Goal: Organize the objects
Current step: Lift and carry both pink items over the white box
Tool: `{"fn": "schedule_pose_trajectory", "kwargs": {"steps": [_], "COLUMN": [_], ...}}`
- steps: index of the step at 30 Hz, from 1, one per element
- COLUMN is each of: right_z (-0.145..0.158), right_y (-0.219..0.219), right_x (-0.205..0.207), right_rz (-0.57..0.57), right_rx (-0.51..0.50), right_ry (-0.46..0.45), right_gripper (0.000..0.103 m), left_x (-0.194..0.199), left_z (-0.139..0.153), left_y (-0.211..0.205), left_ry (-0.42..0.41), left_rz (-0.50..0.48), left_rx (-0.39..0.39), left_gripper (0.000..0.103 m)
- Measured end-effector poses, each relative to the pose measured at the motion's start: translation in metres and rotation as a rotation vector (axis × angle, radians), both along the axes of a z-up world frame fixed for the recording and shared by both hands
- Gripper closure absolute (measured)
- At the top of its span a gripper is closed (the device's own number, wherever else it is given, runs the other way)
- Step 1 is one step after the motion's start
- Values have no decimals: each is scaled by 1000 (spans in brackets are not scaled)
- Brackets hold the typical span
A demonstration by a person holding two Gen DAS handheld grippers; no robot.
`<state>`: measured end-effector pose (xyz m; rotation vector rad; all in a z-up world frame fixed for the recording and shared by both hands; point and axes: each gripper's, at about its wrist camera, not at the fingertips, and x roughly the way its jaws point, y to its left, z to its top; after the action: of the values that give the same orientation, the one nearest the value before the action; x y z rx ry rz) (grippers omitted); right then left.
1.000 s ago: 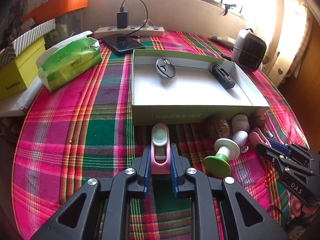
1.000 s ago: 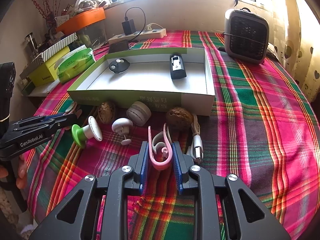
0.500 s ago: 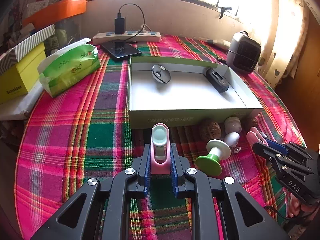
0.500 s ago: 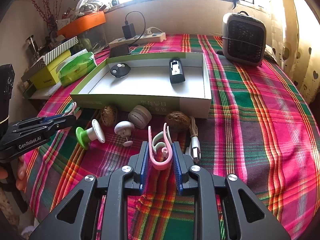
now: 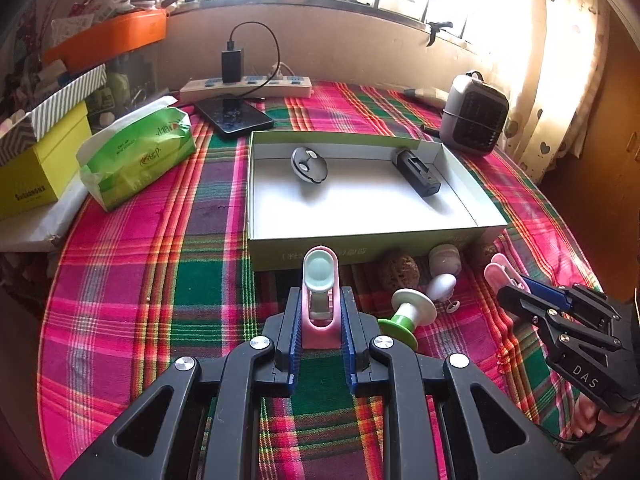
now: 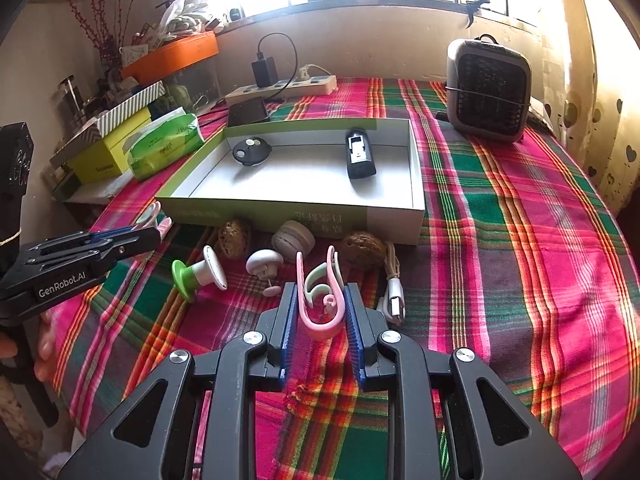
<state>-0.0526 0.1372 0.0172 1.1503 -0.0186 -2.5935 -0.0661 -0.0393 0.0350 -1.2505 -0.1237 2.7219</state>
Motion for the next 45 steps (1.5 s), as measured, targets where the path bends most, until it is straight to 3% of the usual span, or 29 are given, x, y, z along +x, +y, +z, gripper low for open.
{"fn": "schedule_pose_trajectory", "kwargs": {"steps": [9,19,32,45], "right_z": [22,34,9,-10], "right_y": [-12,-27,-49,-56], "right_x": [-14,-60,-135,-173], "right_rz": [25,41,48,36], "right_rx": [0,3,46,55], "right_ry": [30,18,-78,-137], "right_gripper": [79,79,79,79], "left_x": [-19,-57,-101,-123], "left_z": [9,10,-7,-17], "left_y": [-4,-6,-8,-1], "left_ry": [-2,-9,-60,-84], "left_rz": [9,16,31,17], "left_rx": [16,9,0,-15], "left_gripper": [87,87,87,87]}}
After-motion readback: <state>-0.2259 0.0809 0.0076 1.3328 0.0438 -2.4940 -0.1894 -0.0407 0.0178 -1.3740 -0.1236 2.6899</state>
